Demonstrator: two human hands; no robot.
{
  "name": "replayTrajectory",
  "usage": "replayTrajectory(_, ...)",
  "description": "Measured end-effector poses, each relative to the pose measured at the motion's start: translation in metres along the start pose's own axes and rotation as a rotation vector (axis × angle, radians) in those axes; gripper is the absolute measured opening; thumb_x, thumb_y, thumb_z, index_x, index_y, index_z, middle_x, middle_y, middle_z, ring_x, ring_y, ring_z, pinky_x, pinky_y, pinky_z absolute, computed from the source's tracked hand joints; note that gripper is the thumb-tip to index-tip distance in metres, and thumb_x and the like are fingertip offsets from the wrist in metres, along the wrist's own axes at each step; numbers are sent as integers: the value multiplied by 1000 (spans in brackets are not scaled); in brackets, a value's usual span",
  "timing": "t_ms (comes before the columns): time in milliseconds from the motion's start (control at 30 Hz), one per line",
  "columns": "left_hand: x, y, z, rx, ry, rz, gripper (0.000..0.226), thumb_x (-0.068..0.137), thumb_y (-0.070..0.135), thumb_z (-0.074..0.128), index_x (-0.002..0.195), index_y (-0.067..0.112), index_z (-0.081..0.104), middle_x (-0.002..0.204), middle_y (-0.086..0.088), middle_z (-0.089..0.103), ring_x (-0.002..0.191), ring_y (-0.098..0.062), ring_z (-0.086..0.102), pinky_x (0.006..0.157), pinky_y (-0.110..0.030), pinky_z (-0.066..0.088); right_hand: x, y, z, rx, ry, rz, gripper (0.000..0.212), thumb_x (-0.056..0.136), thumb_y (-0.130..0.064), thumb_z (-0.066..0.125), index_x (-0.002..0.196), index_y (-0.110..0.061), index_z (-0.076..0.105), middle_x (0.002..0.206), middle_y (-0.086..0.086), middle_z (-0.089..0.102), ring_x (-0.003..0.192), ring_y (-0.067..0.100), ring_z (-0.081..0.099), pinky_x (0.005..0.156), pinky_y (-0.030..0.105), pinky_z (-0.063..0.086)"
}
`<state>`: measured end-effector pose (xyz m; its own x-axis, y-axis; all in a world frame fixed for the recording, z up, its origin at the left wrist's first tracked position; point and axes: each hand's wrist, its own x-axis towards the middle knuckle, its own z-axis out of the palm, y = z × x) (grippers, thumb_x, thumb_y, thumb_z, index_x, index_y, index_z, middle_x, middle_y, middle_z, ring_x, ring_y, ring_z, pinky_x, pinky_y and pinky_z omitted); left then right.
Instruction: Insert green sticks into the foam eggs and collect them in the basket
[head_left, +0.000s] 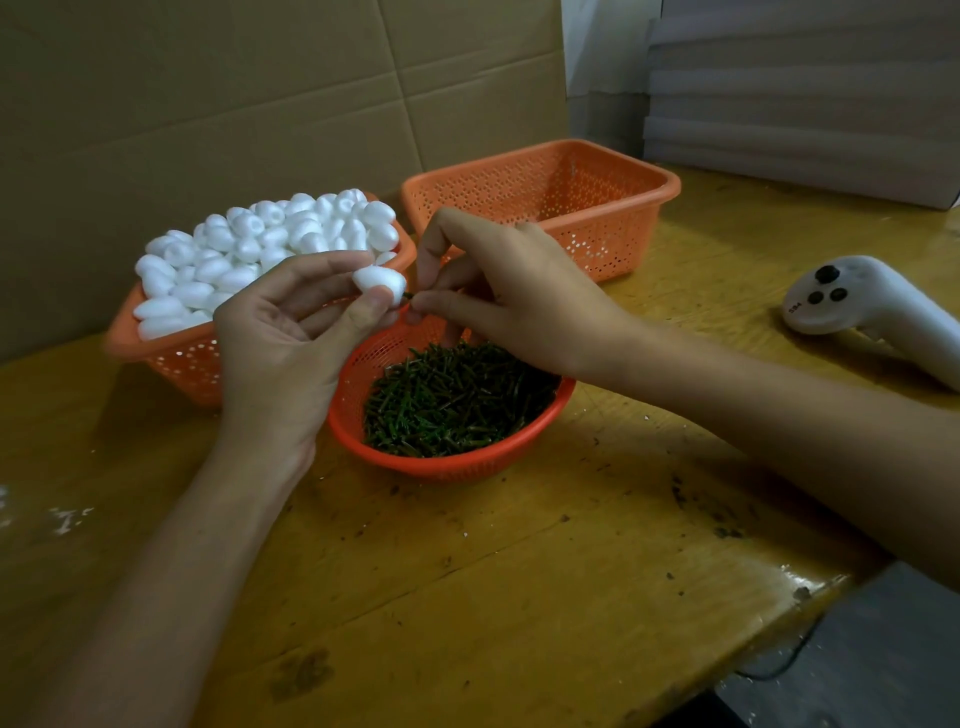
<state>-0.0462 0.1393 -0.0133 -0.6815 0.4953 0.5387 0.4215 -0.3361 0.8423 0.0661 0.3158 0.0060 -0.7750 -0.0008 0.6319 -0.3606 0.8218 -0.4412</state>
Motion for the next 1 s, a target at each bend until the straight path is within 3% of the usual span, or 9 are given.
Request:
replayTrajectory(300, 0, 0, -2, 52, -15, 21, 30, 82, 10, 86, 110, 14, 75, 105, -7, 81, 99, -30, 79, 87, -32, 63, 0, 0, 2, 17, -16, -16, 24, 99, -14, 70, 101, -6, 47, 86, -6, 80, 66, 3, 72, 66, 33, 55)
replayTrajectory(800, 0, -2, -2, 76, -39, 32, 33, 80, 14, 87, 110, 14, 75, 100, -5, 82, 92, -26, 80, 85, -31, 63, -1, 3, 3, 239, -121, -10, 23, 104, -6, 58, 105, -9, 36, 92, 2, 79, 62, 16, 75, 54, 43, 59)
replayTrajectory(1000, 1, 0, -2, 66, -54, 43, 32, 81, 15, 85, 111, 15, 74, 101, -4, 82, 94, -24, 80, 85, -30, 63, 0, 4, 4, 311, -148, -6, 24, 106, -9, 57, 106, -10, 32, 94, 5, 79, 62, 21, 75, 51, 42, 58)
